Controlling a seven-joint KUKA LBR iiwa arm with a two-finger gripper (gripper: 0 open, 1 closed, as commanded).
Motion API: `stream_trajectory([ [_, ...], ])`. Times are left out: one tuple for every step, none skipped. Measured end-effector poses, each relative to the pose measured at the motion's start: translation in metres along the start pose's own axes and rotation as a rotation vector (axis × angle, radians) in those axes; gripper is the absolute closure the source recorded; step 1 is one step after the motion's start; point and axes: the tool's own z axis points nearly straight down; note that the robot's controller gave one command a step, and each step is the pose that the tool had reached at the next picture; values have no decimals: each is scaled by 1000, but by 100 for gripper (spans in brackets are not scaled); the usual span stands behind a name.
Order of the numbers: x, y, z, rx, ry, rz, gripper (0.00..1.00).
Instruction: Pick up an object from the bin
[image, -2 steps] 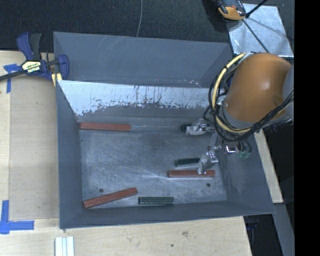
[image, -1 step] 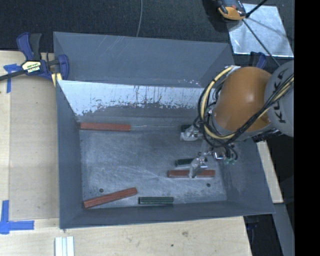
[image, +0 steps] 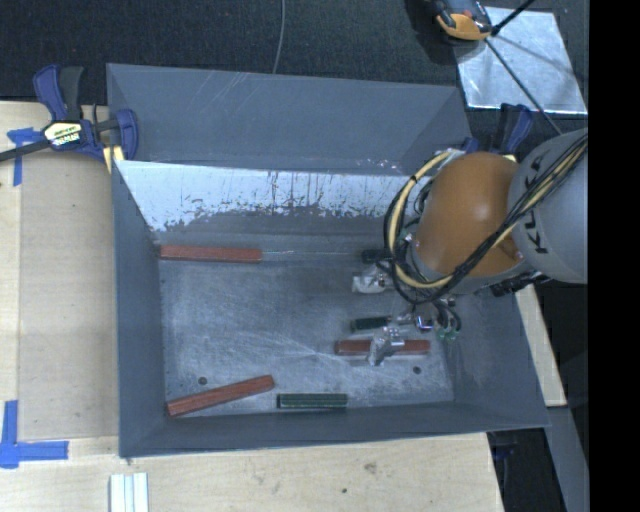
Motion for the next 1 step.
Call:
stream_trajectory([
  [-5,-11,38,0,-21,4,100],
])
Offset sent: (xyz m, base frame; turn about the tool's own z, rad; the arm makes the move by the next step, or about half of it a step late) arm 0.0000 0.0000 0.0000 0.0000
